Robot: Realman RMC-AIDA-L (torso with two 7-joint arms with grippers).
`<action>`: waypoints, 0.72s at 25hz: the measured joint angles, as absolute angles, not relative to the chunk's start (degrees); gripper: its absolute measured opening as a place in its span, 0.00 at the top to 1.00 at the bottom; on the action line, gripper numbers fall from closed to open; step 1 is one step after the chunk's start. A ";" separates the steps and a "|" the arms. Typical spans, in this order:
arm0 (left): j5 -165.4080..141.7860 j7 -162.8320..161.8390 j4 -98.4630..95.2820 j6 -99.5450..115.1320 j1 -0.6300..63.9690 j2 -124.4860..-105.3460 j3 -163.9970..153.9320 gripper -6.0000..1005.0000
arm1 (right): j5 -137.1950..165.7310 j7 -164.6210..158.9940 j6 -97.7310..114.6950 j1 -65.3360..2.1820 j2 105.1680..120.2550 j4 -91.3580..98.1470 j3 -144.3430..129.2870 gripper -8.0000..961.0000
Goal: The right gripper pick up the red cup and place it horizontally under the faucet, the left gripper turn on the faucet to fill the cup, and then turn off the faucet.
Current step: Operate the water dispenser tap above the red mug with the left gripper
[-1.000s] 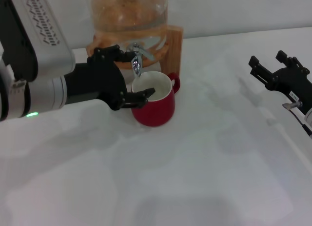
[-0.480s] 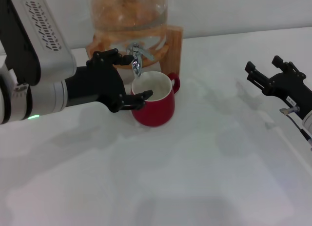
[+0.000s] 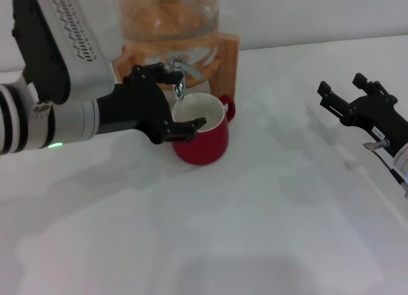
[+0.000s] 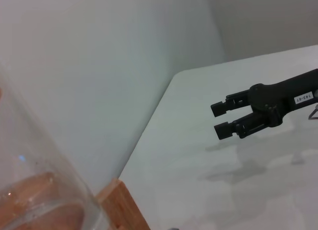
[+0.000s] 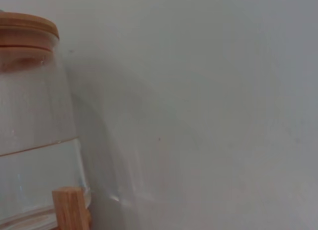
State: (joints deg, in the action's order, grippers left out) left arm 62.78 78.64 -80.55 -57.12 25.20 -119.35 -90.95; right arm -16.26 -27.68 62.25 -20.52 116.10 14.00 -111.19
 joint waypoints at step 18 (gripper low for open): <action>62.75 78.94 -77.27 -57.41 28.99 -119.36 -90.79 0.15 | -16.57 -27.68 62.54 -20.50 116.06 14.07 -111.17 0.11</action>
State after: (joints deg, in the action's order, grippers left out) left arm 62.75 78.94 -77.27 -57.41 28.99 -119.36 -90.79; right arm -16.57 -27.68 62.54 -20.50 116.06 14.07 -111.17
